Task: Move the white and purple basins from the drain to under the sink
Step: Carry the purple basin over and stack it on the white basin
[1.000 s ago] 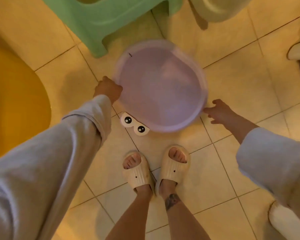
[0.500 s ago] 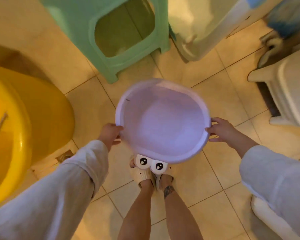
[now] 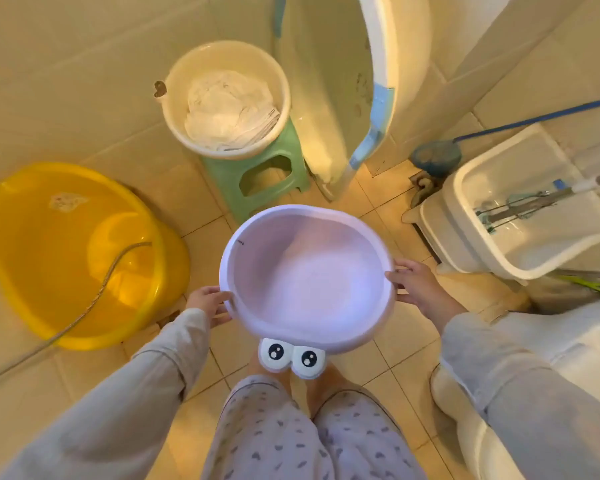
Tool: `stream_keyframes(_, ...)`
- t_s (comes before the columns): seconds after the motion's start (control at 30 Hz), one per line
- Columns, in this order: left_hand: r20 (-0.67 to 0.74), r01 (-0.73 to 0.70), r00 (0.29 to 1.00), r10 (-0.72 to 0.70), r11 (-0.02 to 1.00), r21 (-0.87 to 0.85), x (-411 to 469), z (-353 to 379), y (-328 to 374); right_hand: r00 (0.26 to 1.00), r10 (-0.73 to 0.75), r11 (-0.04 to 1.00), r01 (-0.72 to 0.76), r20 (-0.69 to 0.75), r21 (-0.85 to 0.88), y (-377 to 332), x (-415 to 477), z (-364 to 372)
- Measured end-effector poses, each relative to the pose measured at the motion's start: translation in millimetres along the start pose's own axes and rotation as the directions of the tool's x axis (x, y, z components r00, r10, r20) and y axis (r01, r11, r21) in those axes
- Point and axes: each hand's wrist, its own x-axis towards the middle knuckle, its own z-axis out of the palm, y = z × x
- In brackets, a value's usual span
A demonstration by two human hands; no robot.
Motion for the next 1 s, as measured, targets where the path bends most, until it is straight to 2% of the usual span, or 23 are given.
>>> stream_keyframes(0.23, 0.035, -0.109, 0.993, 0.110, 0.994, -0.031, -35, -7, 7, 0.994, -0.059, 0.979, 0.075, -0.087, 0.191, 28, -55, -15)
stream_keyframes(0.37, 0.136, -0.122, 0.985, 0.110, 0.989, 0.084, -38, 2, 6, 0.980, -0.012, 0.955, 0.070, -0.199, 0.288, 61, -76, -18)
stream_keyframes(0.57, 0.311, -0.216, 0.944, 0.109, 0.918, 0.334, -40, 20, 18, 0.926, 0.165, 0.873, 0.023, -0.340, 0.487, 140, -124, 2)
stream_keyframes(0.67, 0.392, -0.295, 0.915, 0.097, 0.822, 0.486, -45, 40, 27, 0.882, 0.264, 0.784, 0.039, -0.390, 0.620, 184, -157, 28)
stream_keyframes(0.8, 0.492, -0.448, 0.863, 0.115, 0.624, 0.640, -58, 77, 26, 0.834, 0.364, 0.626, 0.110, -0.415, 0.772, 238, -204, 73)
stream_keyframes(1.0, 0.641, -0.603, 0.768, -0.005, 0.333, 0.725, -106, 136, -21, 0.719, 0.570, 0.345, 0.231, -0.398, 0.910, 318, -263, 136)
